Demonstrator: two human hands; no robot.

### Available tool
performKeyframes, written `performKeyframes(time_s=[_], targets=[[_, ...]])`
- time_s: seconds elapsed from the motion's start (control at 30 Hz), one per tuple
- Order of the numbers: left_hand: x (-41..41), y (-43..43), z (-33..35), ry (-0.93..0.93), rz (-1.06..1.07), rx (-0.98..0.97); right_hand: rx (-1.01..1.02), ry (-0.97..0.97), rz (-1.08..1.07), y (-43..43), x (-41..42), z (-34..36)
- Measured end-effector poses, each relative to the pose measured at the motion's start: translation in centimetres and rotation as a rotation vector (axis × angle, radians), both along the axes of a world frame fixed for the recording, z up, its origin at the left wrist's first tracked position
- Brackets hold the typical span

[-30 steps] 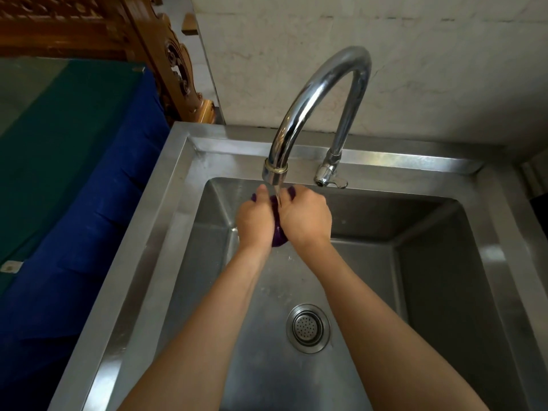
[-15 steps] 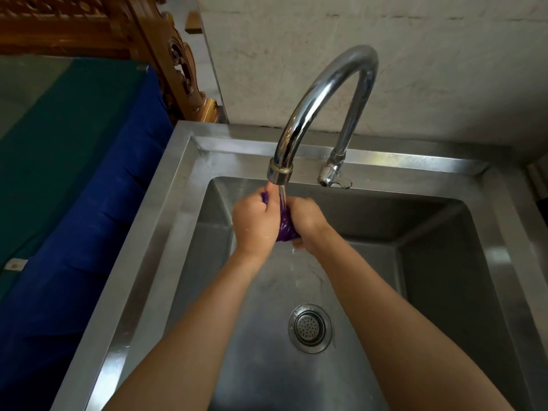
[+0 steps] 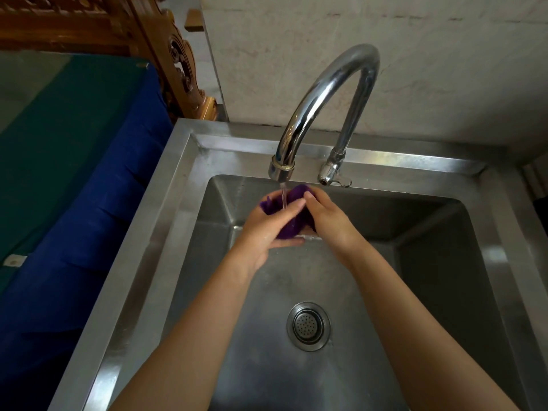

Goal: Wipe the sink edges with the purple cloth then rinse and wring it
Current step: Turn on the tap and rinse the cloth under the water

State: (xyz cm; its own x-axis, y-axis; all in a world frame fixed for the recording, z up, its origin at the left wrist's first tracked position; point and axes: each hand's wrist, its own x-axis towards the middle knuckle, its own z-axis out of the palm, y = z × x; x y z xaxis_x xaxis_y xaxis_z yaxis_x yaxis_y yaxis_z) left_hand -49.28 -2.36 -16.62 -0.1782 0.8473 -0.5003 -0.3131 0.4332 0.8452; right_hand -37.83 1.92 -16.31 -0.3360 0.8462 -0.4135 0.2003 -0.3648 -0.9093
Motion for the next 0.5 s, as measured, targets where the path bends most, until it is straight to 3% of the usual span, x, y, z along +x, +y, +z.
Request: performKeyframes(time_s=[0.1,0.2,0.3,0.5], targets=[[0.7,0.0,-0.3,0.016,0.032,-0.038,-0.069,-0.031,-0.036,0.0,0.7,-0.9],[0.6,-0.2,-0.7,-0.069,0.082,-0.074,-0.089,-0.188,-0.184,1.3,2.0,-1.7],[0.6,-0.3,-0.8,-0.177,0.135,-0.091,-0.113,-0.175,-0.300,3.6,2.6,-1.4],[1.1,-0.3,-0.7,-0.266,0.188,-0.088,-0.032,-0.314,-0.146,6.9,1.4,0.0]])
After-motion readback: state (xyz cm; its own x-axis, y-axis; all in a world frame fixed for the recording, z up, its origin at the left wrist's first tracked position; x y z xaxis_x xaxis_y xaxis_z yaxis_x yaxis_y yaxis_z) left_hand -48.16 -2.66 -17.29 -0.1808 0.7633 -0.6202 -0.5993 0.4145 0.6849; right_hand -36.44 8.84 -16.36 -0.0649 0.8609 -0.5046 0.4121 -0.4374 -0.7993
